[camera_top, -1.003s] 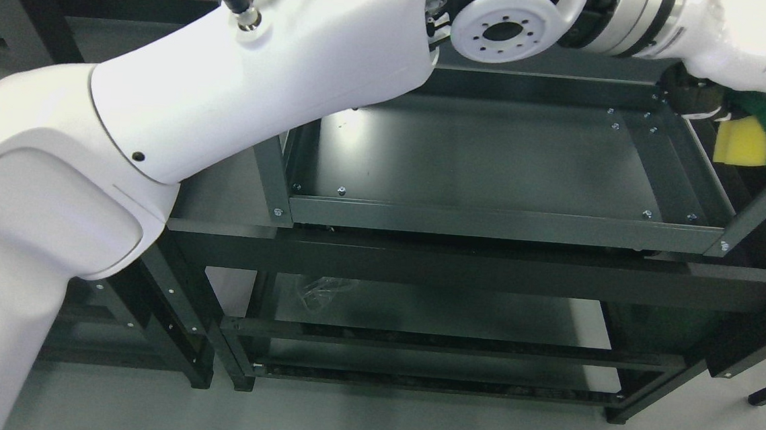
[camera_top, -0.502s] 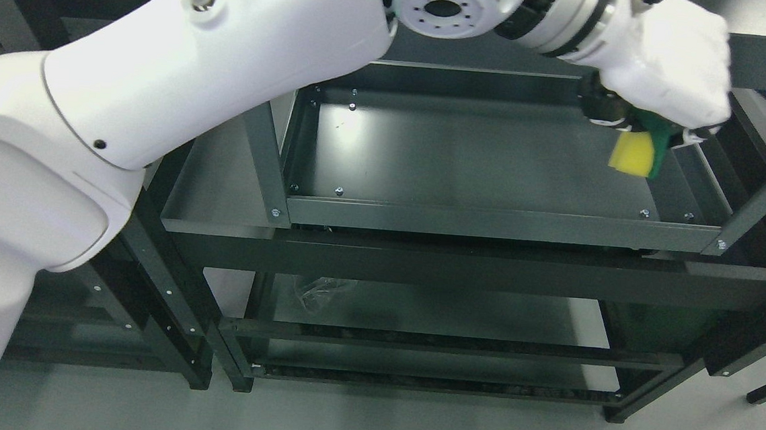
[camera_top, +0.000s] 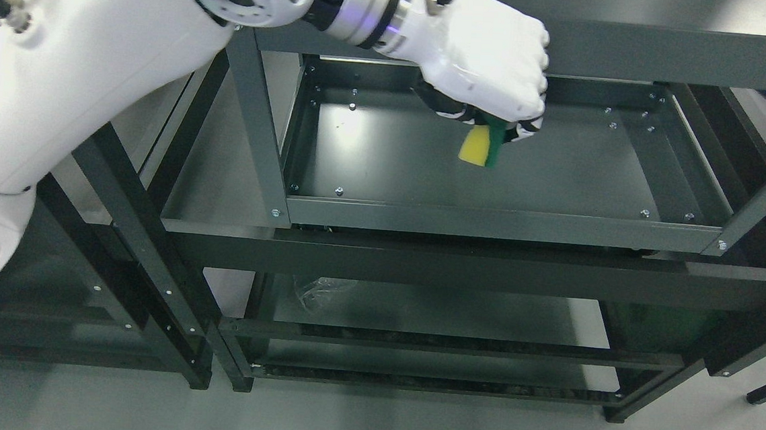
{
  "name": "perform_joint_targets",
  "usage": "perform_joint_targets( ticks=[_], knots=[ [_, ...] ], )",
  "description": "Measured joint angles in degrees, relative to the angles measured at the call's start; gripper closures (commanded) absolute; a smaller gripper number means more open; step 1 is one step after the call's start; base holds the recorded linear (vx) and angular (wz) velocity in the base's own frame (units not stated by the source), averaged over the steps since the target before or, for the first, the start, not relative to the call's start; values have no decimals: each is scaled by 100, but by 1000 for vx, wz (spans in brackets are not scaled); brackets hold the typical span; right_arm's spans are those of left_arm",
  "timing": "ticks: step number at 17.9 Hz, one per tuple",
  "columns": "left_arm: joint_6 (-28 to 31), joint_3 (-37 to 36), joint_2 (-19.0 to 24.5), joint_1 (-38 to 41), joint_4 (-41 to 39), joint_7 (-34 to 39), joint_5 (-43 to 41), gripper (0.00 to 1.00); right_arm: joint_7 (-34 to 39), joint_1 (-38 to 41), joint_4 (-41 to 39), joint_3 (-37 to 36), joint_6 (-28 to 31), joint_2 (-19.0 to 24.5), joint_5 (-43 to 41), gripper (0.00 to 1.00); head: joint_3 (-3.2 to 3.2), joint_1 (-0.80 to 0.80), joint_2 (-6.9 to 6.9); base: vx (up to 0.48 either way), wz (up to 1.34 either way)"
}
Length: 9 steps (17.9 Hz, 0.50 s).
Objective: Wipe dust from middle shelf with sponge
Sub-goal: 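Wipe the sponge across the shelf surface toward the robot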
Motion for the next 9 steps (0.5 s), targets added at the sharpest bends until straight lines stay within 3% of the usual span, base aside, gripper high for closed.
perform_joint_targets(
  ticks=[9],
  knots=[
    [-69, 1228, 1703, 1038, -587, -65, 696, 98, 0, 0, 0, 0, 0, 0, 0, 0, 0, 0, 0, 0, 0]
  ],
)
